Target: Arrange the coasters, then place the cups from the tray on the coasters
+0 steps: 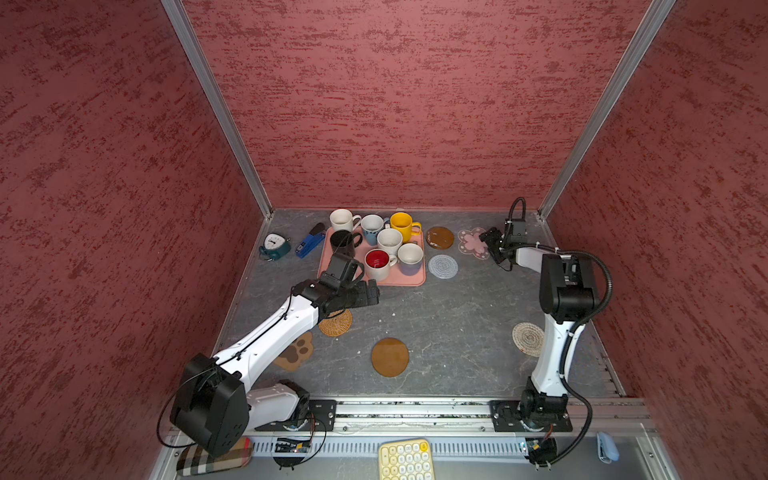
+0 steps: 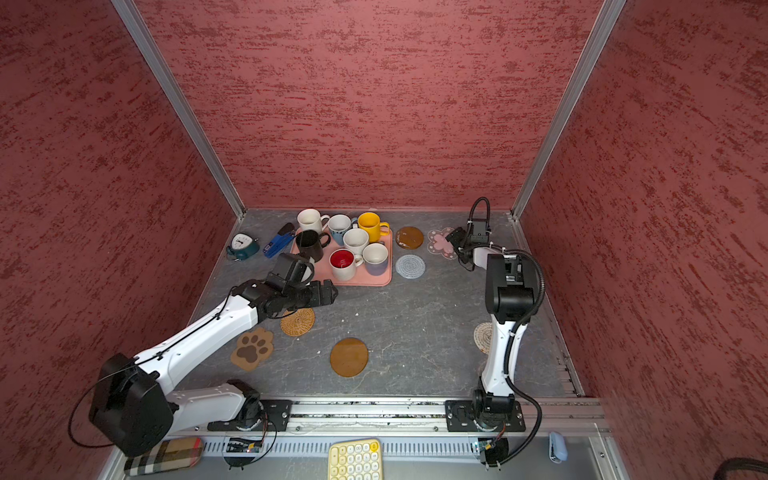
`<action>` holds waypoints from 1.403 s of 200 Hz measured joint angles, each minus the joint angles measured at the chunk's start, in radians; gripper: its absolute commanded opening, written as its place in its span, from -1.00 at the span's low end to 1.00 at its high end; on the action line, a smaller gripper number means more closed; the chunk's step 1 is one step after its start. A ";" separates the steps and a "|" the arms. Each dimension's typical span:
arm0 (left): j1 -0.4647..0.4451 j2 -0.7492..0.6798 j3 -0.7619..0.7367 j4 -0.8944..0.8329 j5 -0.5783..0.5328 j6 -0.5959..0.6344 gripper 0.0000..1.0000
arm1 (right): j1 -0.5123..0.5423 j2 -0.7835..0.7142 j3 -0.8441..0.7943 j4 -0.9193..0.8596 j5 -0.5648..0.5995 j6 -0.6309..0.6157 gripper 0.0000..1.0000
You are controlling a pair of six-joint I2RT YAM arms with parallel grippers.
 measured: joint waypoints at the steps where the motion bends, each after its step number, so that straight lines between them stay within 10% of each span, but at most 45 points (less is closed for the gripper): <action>1: 0.000 -0.001 -0.001 0.000 0.000 0.000 0.99 | 0.000 0.002 0.002 0.000 0.000 0.000 0.57; 141: 0.004 -0.103 -0.046 -0.029 -0.010 -0.030 0.99 | 0.002 -0.048 0.058 -0.161 0.019 -0.060 0.59; 280: -0.021 -0.014 0.005 0.063 0.053 -0.030 0.99 | 0.003 -0.777 -0.373 -0.478 0.147 -0.177 0.66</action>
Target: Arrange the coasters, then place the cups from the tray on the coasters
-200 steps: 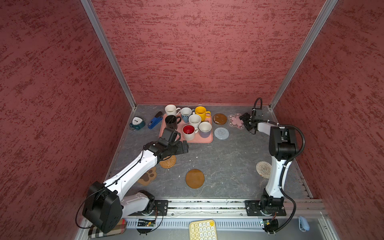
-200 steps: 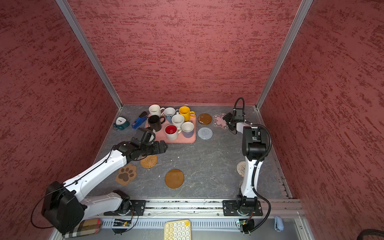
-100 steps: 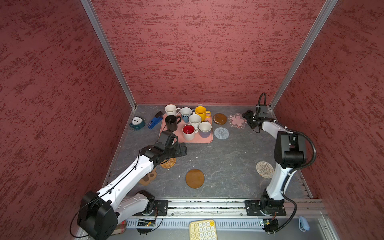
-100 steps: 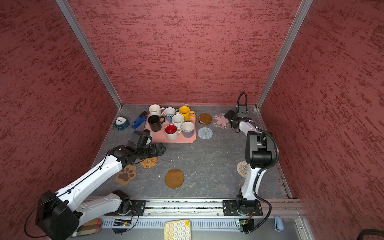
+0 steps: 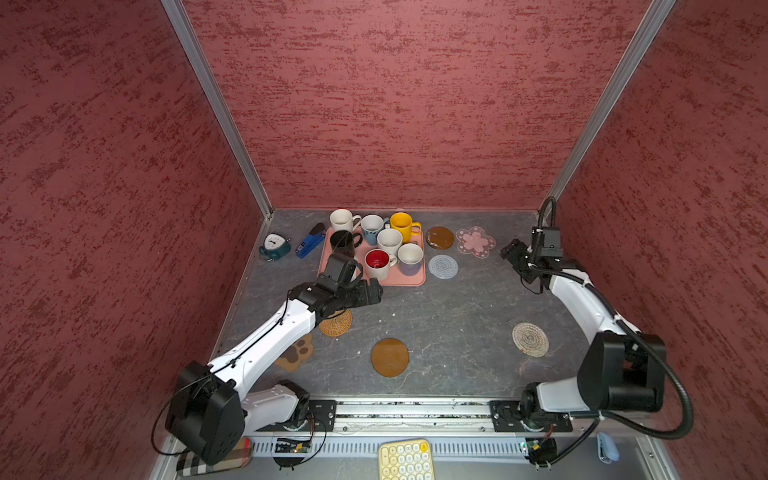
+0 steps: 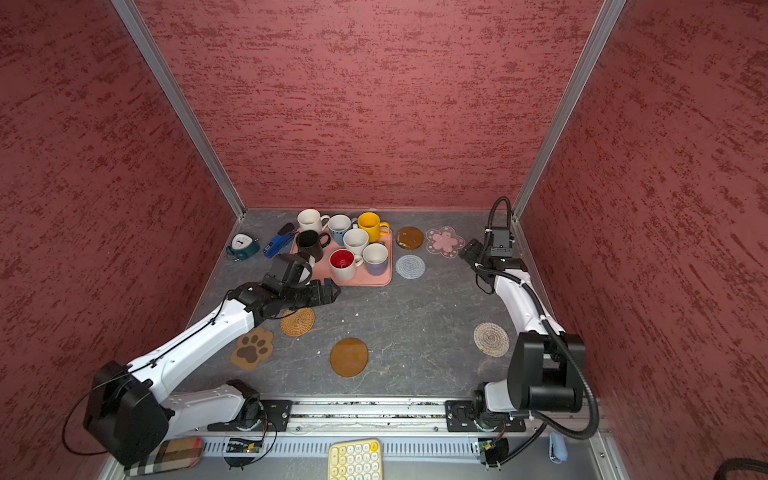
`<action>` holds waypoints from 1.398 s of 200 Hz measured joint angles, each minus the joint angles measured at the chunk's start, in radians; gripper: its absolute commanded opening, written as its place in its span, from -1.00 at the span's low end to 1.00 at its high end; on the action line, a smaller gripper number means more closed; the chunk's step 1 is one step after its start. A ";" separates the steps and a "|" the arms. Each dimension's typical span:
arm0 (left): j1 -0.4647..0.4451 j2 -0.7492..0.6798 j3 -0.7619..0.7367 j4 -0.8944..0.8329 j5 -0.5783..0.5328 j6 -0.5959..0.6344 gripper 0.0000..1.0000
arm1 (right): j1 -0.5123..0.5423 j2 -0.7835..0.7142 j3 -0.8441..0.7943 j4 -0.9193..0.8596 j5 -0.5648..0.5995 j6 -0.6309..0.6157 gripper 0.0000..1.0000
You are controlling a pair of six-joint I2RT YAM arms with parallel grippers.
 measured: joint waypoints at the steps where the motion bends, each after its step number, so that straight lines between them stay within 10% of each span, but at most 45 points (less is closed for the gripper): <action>1: -0.001 0.002 0.002 0.002 0.000 0.000 0.99 | 0.000 -0.005 -0.005 -0.002 0.001 0.000 0.66; 106: -0.142 0.182 0.084 0.145 -0.013 -0.025 0.99 | 0.000 -0.244 -0.329 -0.183 0.044 0.113 0.73; 279: -0.143 0.204 0.011 0.204 -0.024 -0.049 0.99 | 0.000 -0.137 -0.483 0.072 0.039 0.135 0.73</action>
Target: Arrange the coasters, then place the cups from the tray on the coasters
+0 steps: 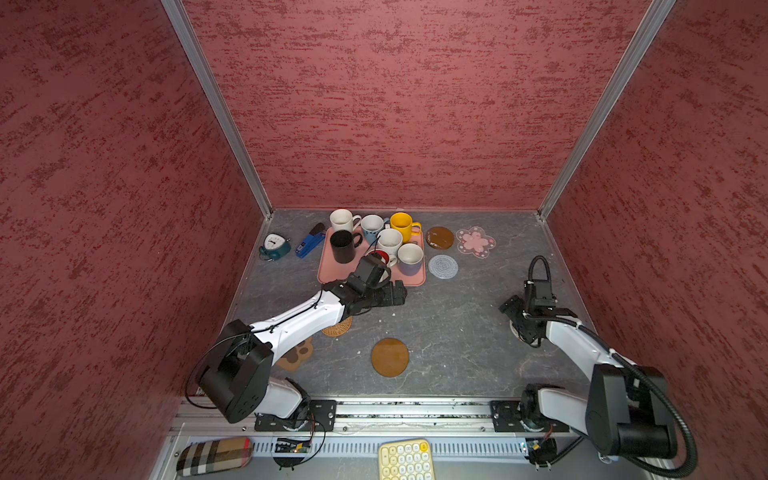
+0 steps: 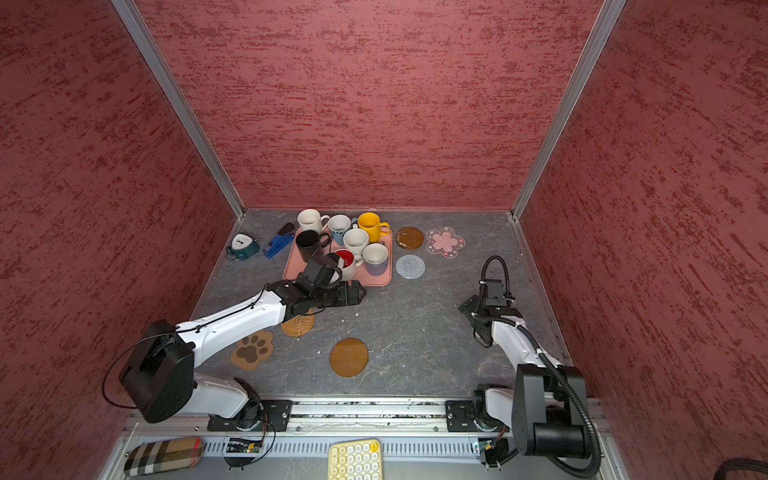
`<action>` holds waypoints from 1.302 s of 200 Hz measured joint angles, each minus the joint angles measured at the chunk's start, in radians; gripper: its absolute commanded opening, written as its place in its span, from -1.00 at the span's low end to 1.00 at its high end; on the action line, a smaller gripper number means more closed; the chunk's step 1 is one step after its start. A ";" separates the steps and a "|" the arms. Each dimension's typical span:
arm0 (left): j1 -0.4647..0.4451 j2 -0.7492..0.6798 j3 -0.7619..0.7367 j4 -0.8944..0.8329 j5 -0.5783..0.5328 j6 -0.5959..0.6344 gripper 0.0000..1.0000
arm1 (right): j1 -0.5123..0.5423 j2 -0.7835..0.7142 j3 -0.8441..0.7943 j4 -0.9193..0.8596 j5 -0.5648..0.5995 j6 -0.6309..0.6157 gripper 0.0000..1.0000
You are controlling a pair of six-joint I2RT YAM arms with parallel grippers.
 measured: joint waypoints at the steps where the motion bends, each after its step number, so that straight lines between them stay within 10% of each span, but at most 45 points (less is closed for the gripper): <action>1: 0.000 0.000 0.000 0.000 0.000 0.000 0.99 | 0.000 0.001 0.000 0.003 -0.001 -0.001 0.73; 260: 0.138 -0.144 -0.101 -0.099 -0.043 0.000 0.99 | 0.160 0.623 0.534 0.264 -0.211 -0.033 0.69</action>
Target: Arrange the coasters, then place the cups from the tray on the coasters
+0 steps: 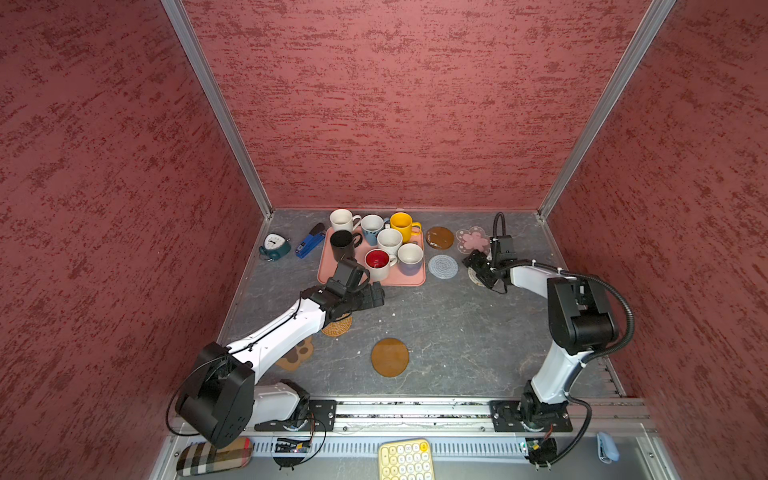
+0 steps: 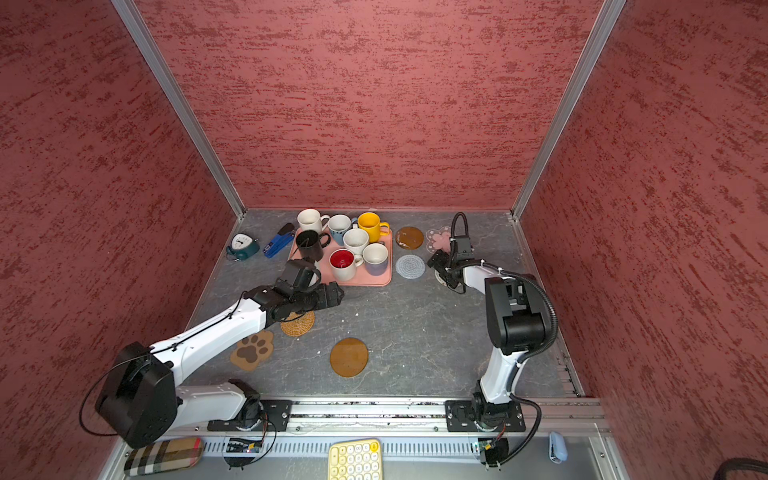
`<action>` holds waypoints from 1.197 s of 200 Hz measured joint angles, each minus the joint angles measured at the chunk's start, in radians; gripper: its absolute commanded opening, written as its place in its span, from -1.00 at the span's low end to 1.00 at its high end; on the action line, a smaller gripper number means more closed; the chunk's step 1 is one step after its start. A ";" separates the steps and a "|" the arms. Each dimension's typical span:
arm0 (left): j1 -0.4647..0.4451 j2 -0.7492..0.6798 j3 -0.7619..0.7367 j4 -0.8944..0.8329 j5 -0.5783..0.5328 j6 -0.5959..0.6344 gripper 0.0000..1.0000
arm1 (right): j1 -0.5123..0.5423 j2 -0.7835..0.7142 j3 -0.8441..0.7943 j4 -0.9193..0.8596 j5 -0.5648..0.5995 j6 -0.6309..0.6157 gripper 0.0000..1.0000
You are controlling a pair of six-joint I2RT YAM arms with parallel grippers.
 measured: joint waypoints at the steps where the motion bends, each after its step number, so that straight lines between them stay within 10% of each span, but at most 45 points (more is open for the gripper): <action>1: 0.002 0.000 0.000 0.000 0.000 0.001 0.99 | 0.000 0.002 0.003 0.000 -0.001 0.000 0.69; 239: 0.071 -0.181 -0.082 -0.063 0.020 0.019 0.99 | 0.019 0.081 0.102 0.007 -0.009 0.010 0.70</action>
